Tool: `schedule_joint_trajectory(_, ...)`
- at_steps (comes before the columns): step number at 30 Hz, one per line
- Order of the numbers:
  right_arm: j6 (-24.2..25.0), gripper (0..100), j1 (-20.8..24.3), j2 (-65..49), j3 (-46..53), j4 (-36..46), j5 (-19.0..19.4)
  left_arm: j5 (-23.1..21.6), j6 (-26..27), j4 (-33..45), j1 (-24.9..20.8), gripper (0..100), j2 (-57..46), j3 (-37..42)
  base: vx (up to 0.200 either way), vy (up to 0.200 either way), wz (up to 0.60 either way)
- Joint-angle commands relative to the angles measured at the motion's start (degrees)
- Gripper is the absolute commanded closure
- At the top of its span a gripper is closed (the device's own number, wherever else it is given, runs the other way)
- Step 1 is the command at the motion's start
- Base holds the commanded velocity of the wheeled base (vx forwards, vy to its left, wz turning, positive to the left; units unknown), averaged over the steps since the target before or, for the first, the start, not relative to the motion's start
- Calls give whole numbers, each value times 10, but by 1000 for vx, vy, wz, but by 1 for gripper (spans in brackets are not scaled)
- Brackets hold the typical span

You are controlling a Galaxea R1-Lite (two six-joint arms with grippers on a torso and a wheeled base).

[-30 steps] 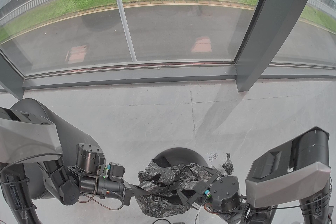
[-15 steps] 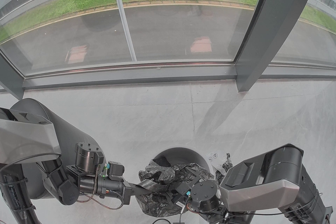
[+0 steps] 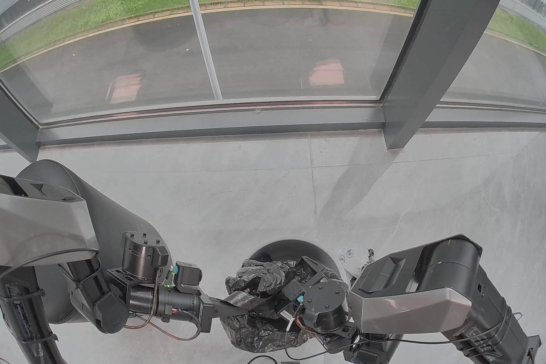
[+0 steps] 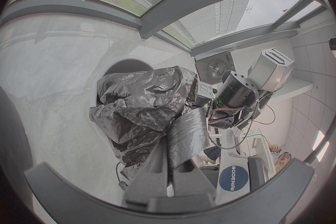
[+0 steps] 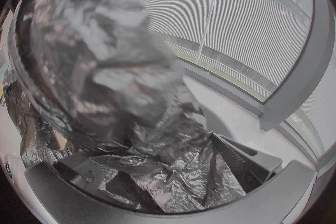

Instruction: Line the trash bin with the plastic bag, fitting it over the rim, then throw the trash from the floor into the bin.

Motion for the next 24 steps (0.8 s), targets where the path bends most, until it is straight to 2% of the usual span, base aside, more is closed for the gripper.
schedule_joint_trajectory(1,0,0,-4,-17,25,-12,-18,0,0,0,0,100,2,-1,0,0,0)
schedule_joint_trajectory(12,20,0,-25,-78,87,-15,-69,0,0,-1,1,100,1,-2,0,0,0)
schedule_joint_trajectory(17,21,0,-36,-97,69,-15,-86,0,0,-1,1,100,2,-2,0,0,0)
schedule_joint_trajectory(24,23,0,-58,-86,18,-15,-84,0,1,-1,1,100,6,-3,0,0,0)
